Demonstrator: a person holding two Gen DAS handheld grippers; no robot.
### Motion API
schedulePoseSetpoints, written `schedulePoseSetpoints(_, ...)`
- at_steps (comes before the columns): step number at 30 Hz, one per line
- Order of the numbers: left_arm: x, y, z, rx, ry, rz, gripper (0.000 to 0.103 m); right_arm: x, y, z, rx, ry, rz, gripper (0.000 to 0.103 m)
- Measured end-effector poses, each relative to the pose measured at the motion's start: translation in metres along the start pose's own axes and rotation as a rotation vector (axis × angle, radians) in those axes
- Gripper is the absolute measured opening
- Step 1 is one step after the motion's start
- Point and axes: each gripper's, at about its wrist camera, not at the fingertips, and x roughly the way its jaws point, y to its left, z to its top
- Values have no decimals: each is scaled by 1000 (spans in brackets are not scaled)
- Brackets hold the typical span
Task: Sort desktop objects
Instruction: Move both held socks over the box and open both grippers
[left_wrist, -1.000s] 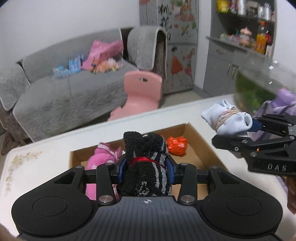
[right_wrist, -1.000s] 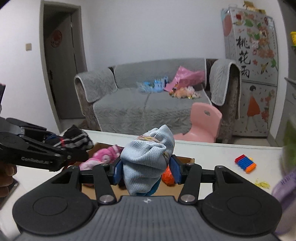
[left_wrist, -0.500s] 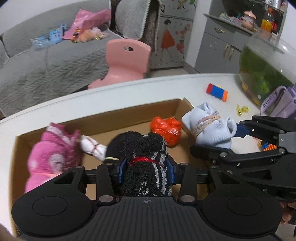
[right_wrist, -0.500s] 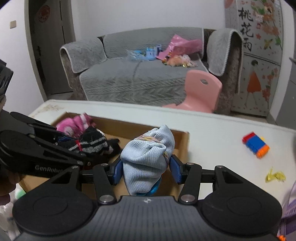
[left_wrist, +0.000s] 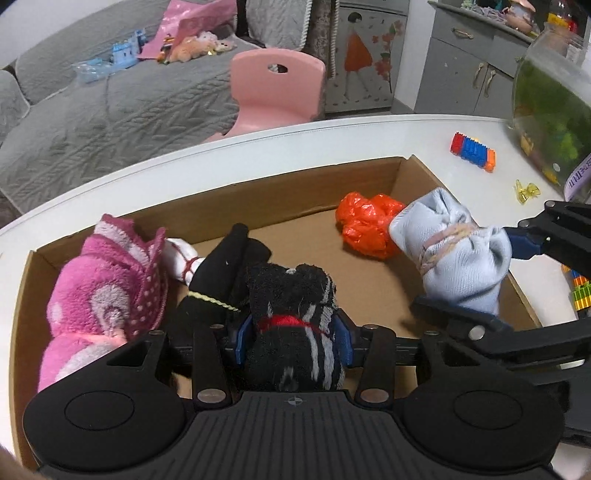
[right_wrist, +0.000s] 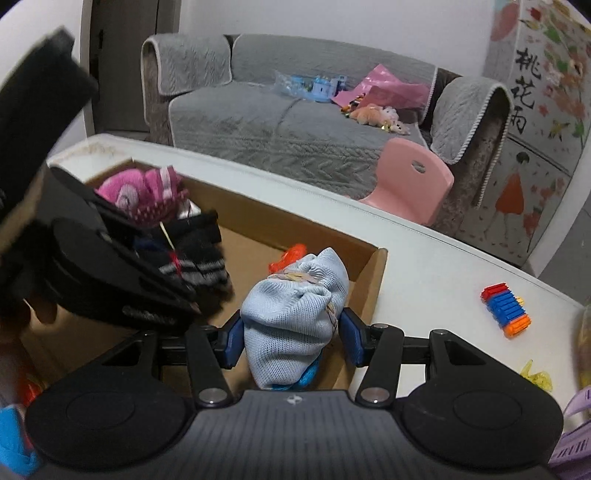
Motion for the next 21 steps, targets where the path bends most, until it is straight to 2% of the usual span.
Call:
schedulePoseSetpoints(3, -12, 1, -1, -6, -21, -24, 62, -5, 2, -1, -23, -10, -19, 55)
schedulePoseSetpoints(5, -22, 0, -1, -11, -46, -11, 73, -17, 5, -1, -30, -48, -37, 77)
schedulePoseSetpoints(8, -38, 2, -4, -26, -71, -27, 82, -39, 4, 1, -38, -81, -65, 79)
schedulePoseSetpoints(13, -85, -1, -19, -7, -133, -54, 82, -91, -2, -4, 2, -164, -69, 80)
schedulePoseSetpoints(15, -114, 3, -35, -4, -180, -67, 84, -118, -1, -12, 28, -213, -66, 84)
schedulePoseSetpoints(21, -184, 24, -98, -22, -275, -28, 89, -175, 7, -50, 135, -318, 15, 89)
